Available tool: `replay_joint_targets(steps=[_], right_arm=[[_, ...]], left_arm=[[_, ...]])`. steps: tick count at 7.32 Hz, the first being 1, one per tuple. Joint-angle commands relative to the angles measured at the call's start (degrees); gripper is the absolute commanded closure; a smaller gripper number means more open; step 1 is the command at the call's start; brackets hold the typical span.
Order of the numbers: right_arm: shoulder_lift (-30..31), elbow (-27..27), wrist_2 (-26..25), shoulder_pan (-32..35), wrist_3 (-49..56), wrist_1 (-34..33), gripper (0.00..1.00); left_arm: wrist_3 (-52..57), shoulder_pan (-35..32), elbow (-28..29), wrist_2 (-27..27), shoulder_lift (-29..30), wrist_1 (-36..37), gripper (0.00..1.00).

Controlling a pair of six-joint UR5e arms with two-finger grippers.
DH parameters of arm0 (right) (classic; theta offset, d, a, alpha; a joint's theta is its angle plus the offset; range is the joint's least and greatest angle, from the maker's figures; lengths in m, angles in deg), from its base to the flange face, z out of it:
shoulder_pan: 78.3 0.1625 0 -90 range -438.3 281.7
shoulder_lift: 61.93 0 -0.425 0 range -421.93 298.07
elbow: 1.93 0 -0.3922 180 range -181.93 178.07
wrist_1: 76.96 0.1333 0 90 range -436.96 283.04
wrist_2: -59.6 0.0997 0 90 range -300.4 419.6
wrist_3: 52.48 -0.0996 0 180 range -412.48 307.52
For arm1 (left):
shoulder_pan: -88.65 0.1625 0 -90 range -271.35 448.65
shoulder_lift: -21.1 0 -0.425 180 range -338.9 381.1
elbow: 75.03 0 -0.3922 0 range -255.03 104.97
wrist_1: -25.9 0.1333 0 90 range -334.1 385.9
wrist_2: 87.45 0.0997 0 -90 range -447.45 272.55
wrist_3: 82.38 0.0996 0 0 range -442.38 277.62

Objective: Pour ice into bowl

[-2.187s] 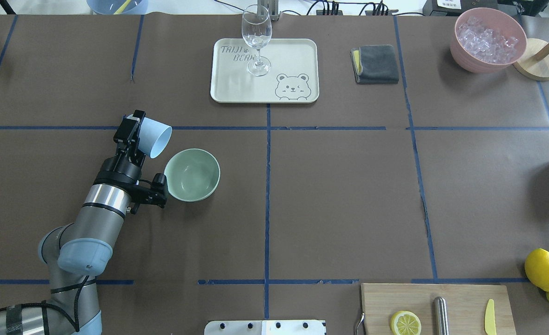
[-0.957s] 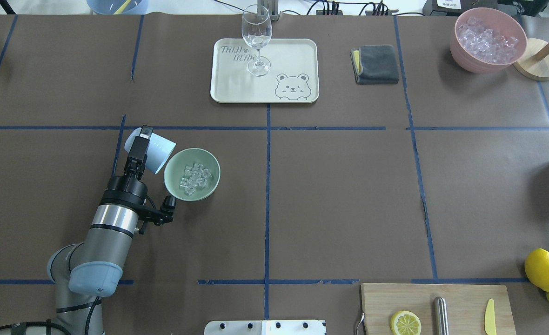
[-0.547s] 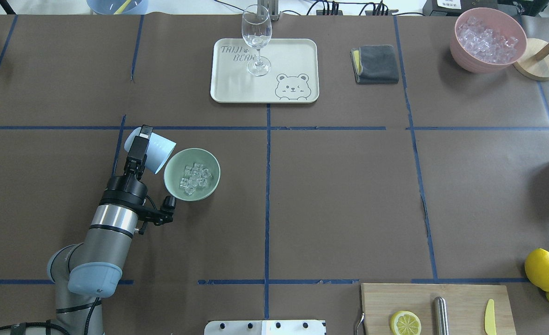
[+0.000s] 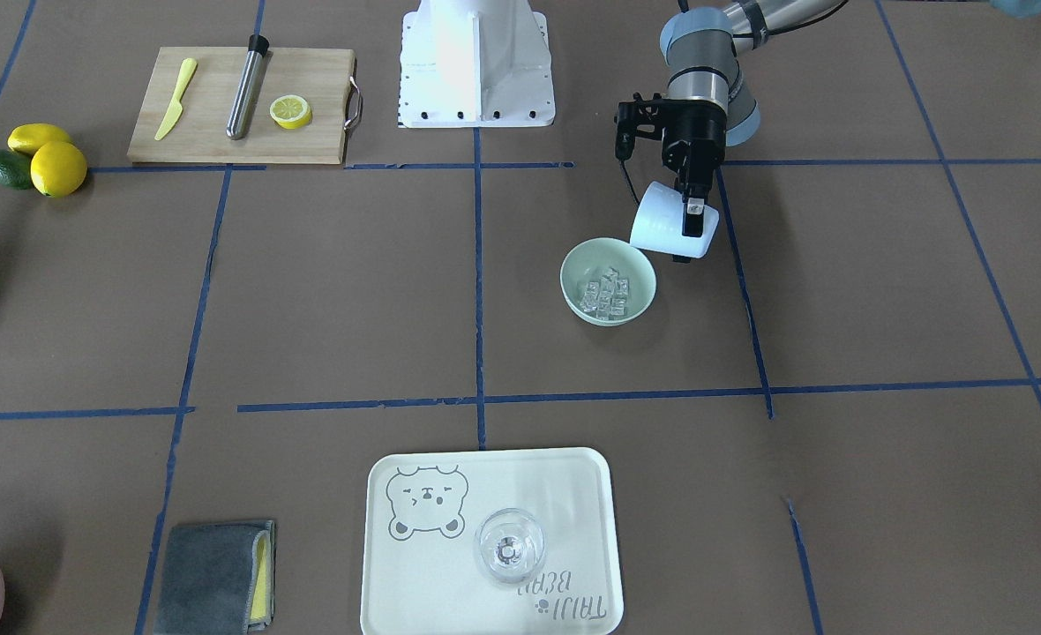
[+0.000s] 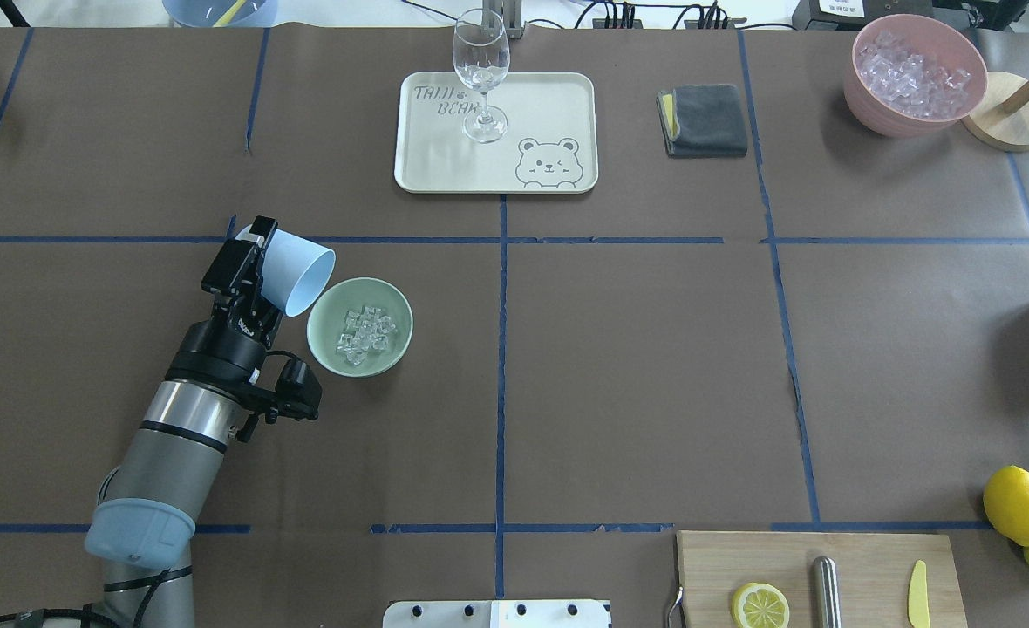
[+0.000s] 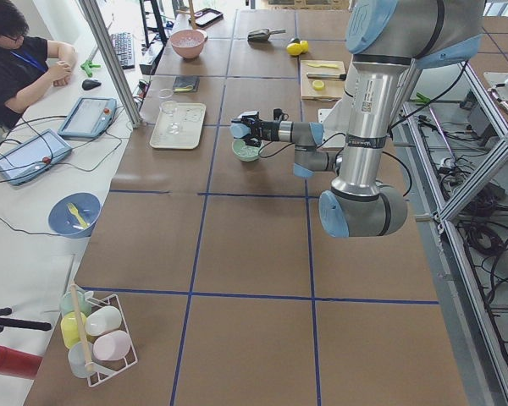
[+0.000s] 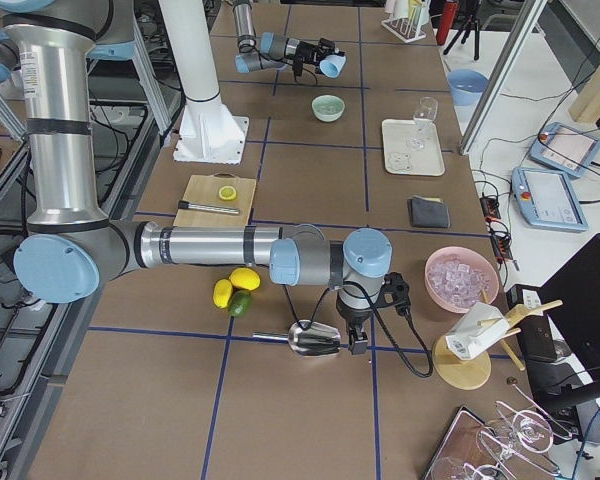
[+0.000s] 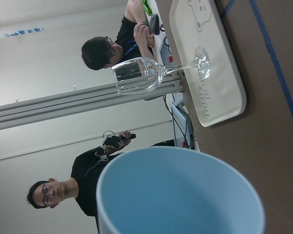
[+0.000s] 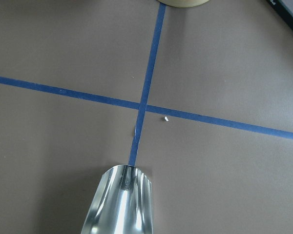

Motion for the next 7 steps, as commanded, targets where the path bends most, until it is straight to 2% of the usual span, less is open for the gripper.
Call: replay_joint_targets(steps=[1, 2, 5, 6, 7], right_arm=[[-0.03, 0.0, 0.0, 0.0, 0.0, 0.0, 0.0], [-0.03, 0.0, 0.0, 0.09, 0.0, 0.0, 0.0], [-0.2, 0.0, 0.0, 0.18, 0.0, 0.0, 0.0], [-0.2, 0.0, 0.0, 0.18, 0.0, 0.0, 0.0], [-0.12, 0.0, 0.0, 0.18, 0.0, 0.0, 0.0]], left_arm=[[-28.29, 0.03, -0.71, -8.16, 0.06, -3.54, 1.0], [-42.8, 0.03, -0.8, -11.51, 0.06, -6.77, 1.0], [-75.98, 1.25, -1.85, -12.68, -0.03, -9.17, 1.0], [-82.87, 1.26, -2.03, -12.6, -0.2, -9.0, 1.0], [-85.29, 1.17, -2.12, -12.6, -1.77, -8.82, 1.0]])
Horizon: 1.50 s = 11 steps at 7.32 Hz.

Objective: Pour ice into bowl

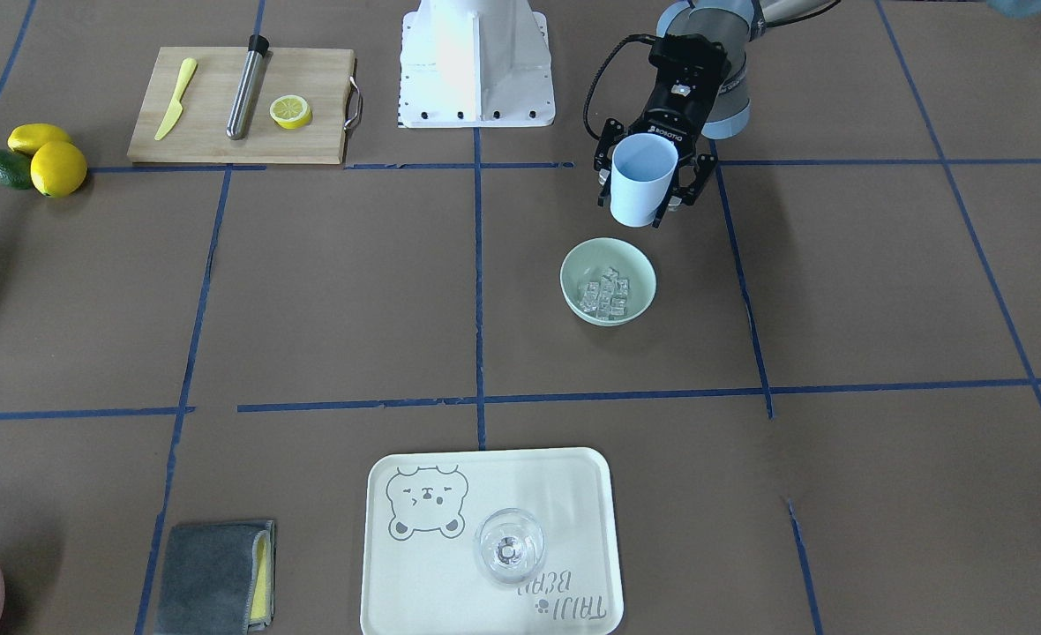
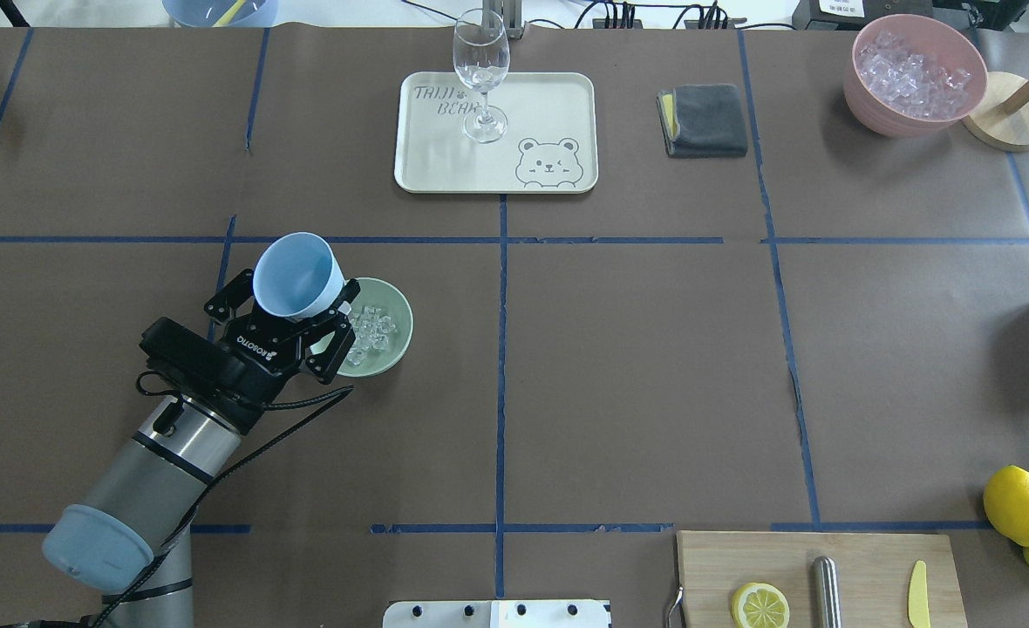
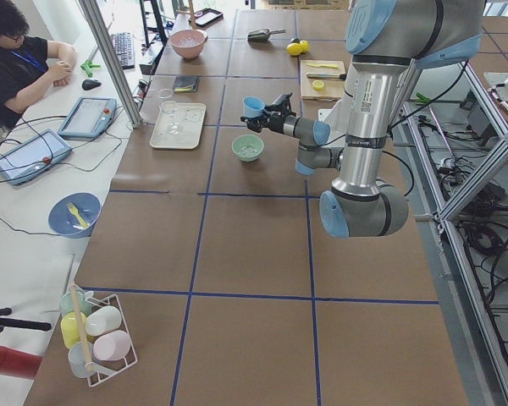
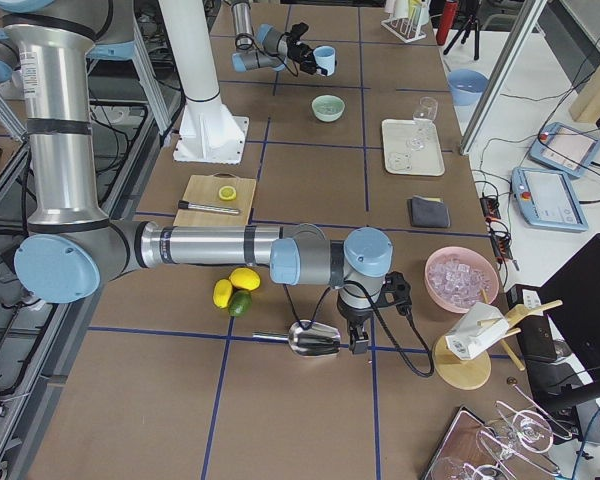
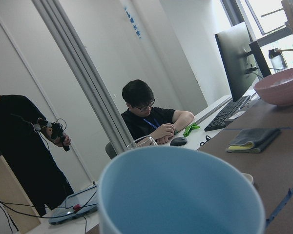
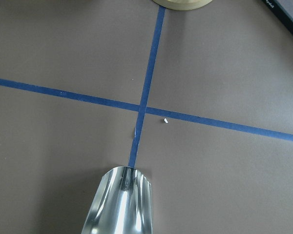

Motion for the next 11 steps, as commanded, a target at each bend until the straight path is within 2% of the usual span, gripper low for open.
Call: replay_joint_targets(steps=[1, 3, 6, 8, 11], right_arm=[[0.14, 0.0, -0.09, 0.09, 0.0, 0.0, 0.0], [0.23, 0.0, 0.0, 0.8, 0.0, 0.0, 0.0], [0.75, -0.09, 0.0, 0.8, 0.09, 0.0, 0.0], [0.76, -0.09, 0.0, 0.8, 0.09, 0.0, 0.0], [0.58, -0.09, 0.0, 0.8, 0.09, 0.0, 0.0]], left_arm=[[-6.53, -0.51, -0.25, 0.06, -4.6, 0.11, 1.0], [-14.66, -2.61, -0.25, -0.03, -14.25, -0.24, 1.0], [-23.47, -4.21, 1.4, 1.11, -27.89, -6.55, 1.0], [-28.74, -4.56, 6.31, 5.67, -29.69, -7.36, 1.0], [-34.02, -5.61, 11.77, 6.66, -29.51, -6.49, 1.0]])
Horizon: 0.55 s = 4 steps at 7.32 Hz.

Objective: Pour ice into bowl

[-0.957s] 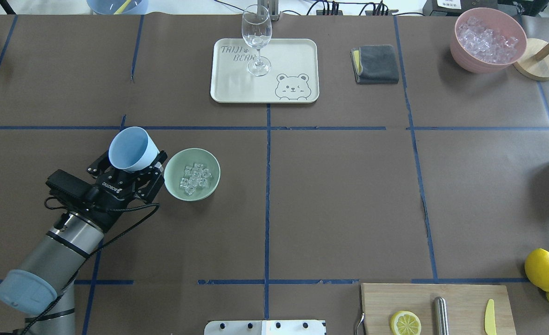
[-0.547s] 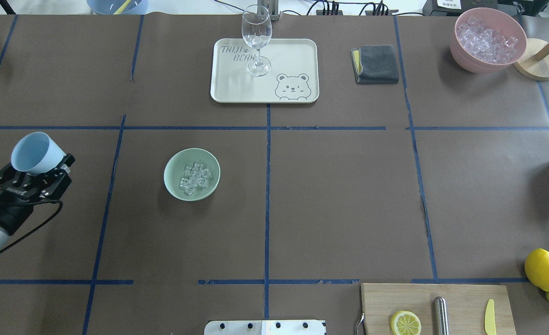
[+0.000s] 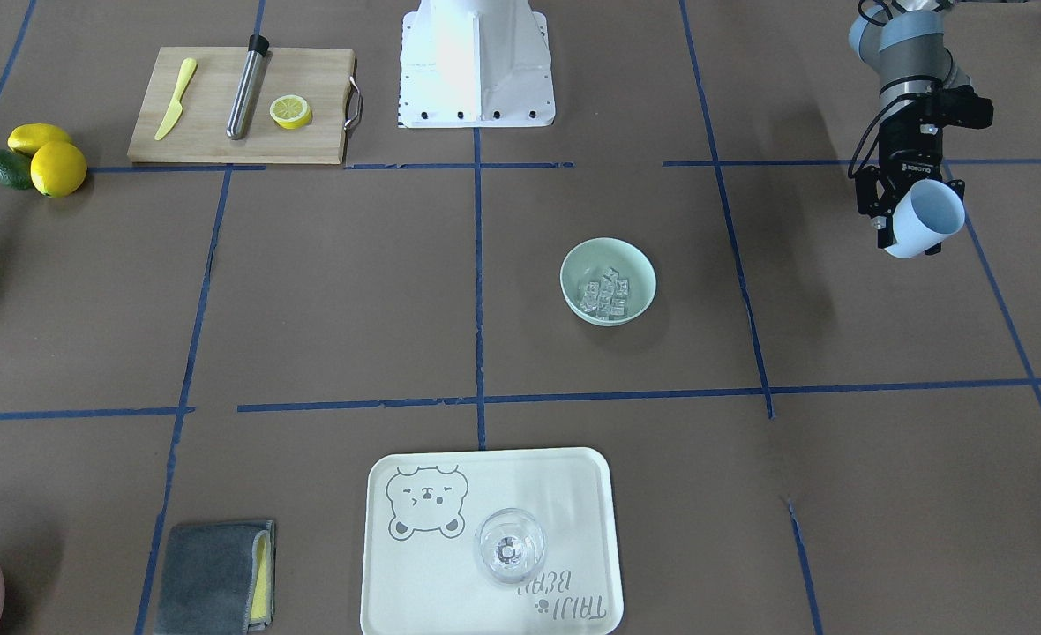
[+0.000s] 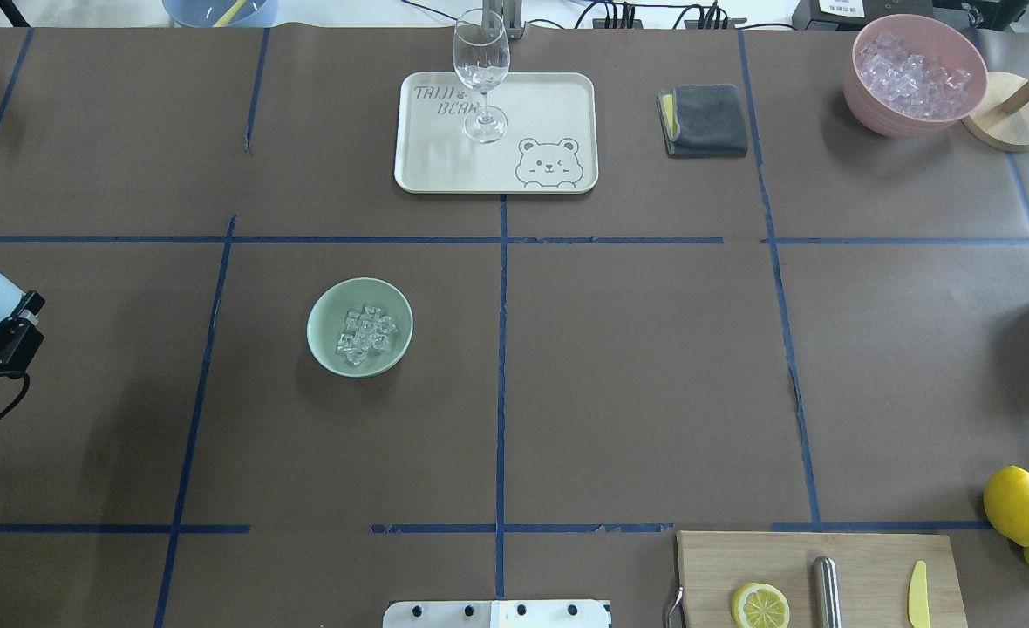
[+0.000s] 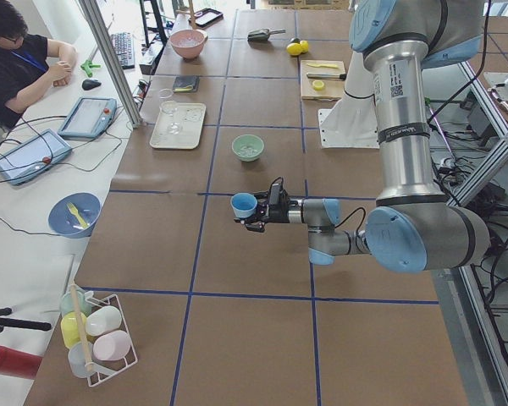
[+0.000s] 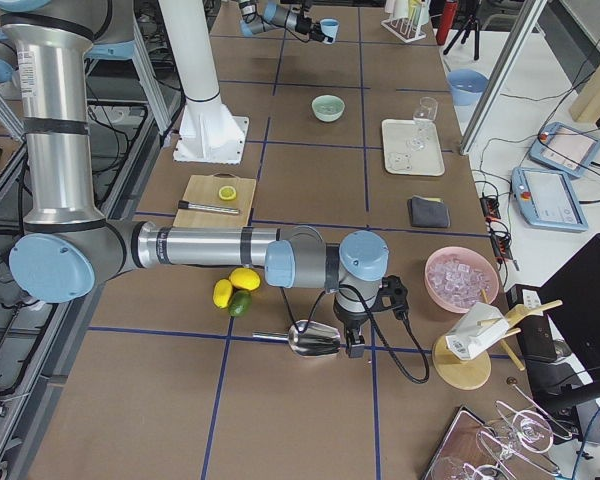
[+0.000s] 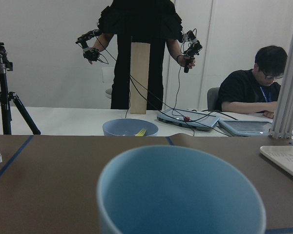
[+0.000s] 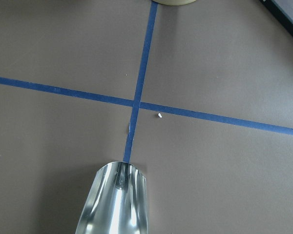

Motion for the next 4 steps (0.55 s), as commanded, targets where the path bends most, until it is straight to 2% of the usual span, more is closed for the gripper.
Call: replay_joint_targets(steps=[1, 2, 4], right_arm=[[-0.1, 0.03, 0.0, 0.0, 0.0, 0.09, 0.0], [-0.18, 0.03, 0.0, 0.0, 0.0, 0.0, 0.0], [-0.18, 0.03, 0.0, 0.0, 0.0, 0.0, 0.0]], left_arm=[[-4.63, -0.78, 2.37, -0.14, 0.22, 2.71, 1.0], [-8.66, -0.87, 2.46, -0.14, 1.18, 6.65, 1.0], [-10.37, -0.87, 3.42, -0.14, 3.82, 9.58, 1.0]])
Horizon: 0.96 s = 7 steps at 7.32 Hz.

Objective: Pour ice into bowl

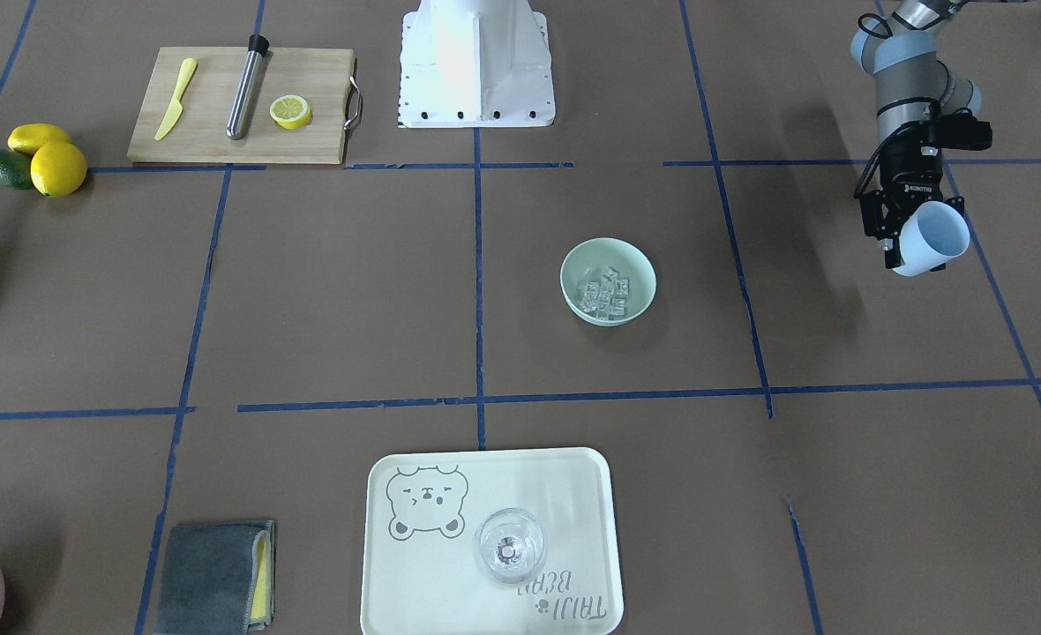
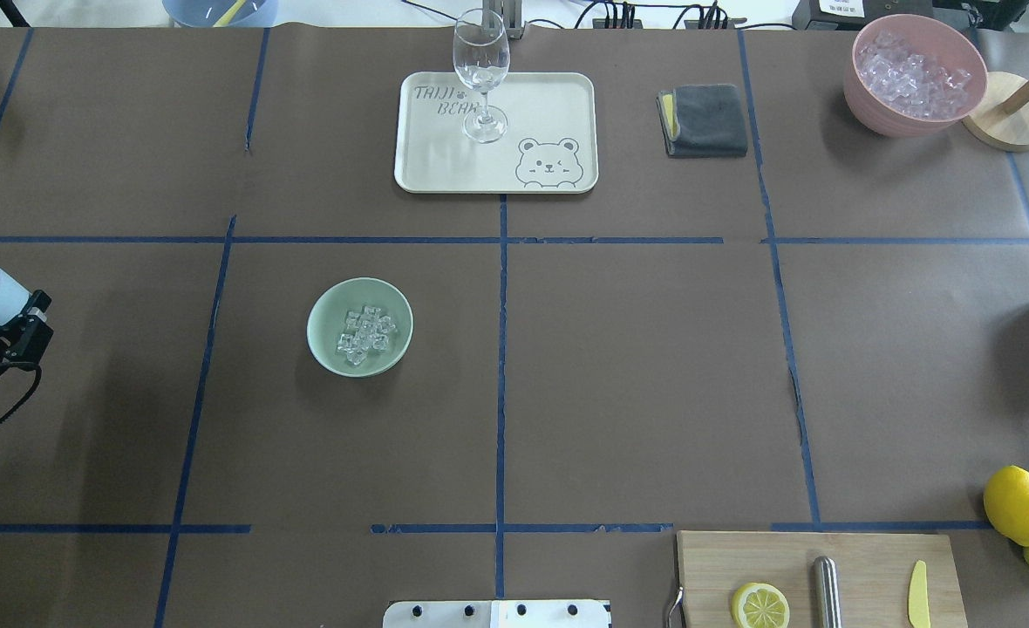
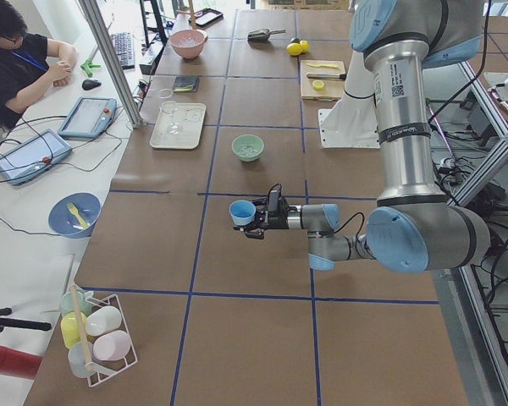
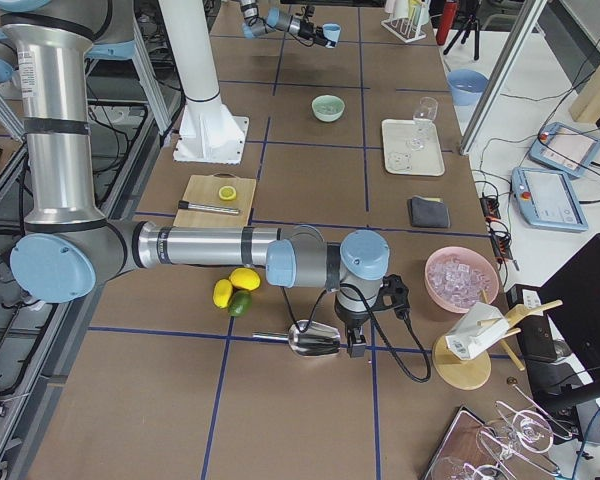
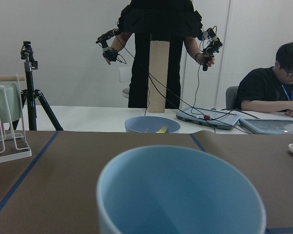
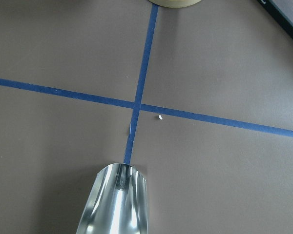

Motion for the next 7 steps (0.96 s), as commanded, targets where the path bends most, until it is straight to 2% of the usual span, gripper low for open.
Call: replay_joint_targets(steps=[1, 4, 7], right_arm=[[-0.02, 0.0, 0.0, 0.0, 0.0, 0.04, 0.0], [-0.02, 0.0, 0.0, 0.0, 0.0, 0.04, 0.0], [-0.02, 0.0, -0.09, 0.0, 0.0, 0.04, 0.0]], left_arm=[[-1.55, -0.05, 2.22, -0.01, 2.23, 1.91, 1.0], [-2.51, -0.05, 6.18, -0.62, 4.79, 3.04, 1.0], [-2.52, -0.05, 7.24, -1.77, 4.79, 3.85, 0.96]])
